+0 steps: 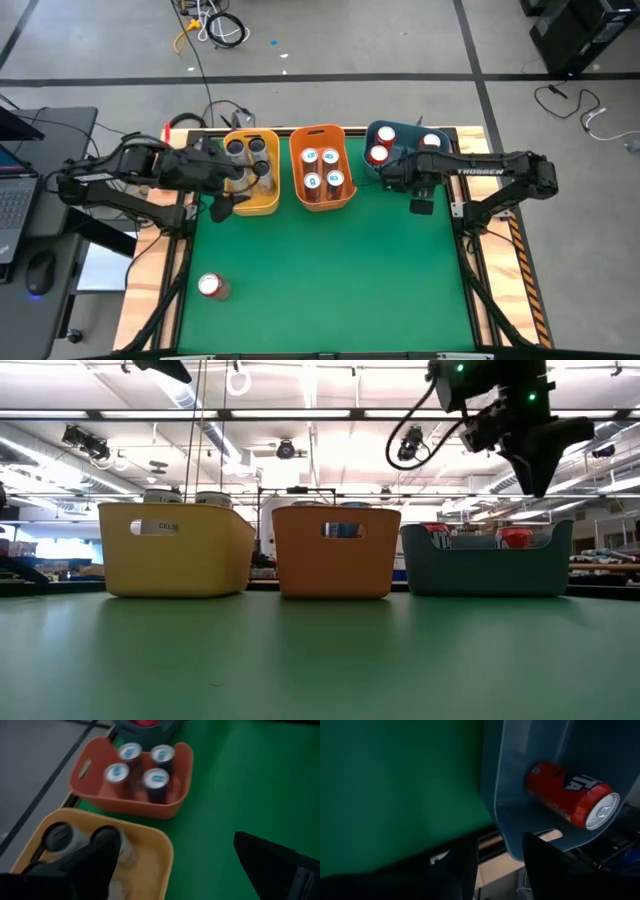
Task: Sort soda cans
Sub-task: Adjust the blue bin
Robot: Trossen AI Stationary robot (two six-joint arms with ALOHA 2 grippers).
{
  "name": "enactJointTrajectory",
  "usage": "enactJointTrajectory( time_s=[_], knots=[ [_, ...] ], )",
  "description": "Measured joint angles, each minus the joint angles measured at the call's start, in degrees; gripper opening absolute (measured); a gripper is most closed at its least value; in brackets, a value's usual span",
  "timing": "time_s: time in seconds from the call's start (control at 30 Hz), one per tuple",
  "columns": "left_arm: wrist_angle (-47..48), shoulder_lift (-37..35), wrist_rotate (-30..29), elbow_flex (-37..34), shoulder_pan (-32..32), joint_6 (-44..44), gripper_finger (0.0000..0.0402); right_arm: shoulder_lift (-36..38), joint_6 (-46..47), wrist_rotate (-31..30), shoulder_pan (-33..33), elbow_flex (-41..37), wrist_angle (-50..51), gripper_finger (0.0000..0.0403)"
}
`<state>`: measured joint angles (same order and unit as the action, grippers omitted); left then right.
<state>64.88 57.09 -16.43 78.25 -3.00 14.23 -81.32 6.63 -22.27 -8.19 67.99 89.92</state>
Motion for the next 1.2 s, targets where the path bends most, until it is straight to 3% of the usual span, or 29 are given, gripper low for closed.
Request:
enactJointTrajectory(
  time_s=[0.33, 0.5, 0.67, 0.9, 1.2],
  knots=[
    [-6.8, -4.5, 0.7, -9.2, -1.6, -5.4, 0.0394, 0.0, -10.4, 2.3, -8.6, -4.7, 0.1, 0.0184],
    [-8.5, -4.7, 0.6, -12.6, -1.6, -6.5, 0.0394, 0.0, -12.4, 2.4, -10.7, -8.6, 0.1, 0.0187],
    [-10.2, -4.7, 0.6, -14.8, -1.6, -6.7, 0.0394, 0.0, -12.7, 1.9, -12.4, -11.6, -1.2, 0.0141],
    [-11.5, -4.6, 0.0, -15.0, -1.6, -6.7, 0.0394, 0.0, -15.6, 3.3, -12.7, -12.6, -5.1, 0.0013],
    [-11.4, -4.7, -0.1, -15.0, -1.6, -6.6, 0.0394, -0.1, -14.3, 12.8, -11.4, -12.4, -9.6, 0.0006]
  ],
)
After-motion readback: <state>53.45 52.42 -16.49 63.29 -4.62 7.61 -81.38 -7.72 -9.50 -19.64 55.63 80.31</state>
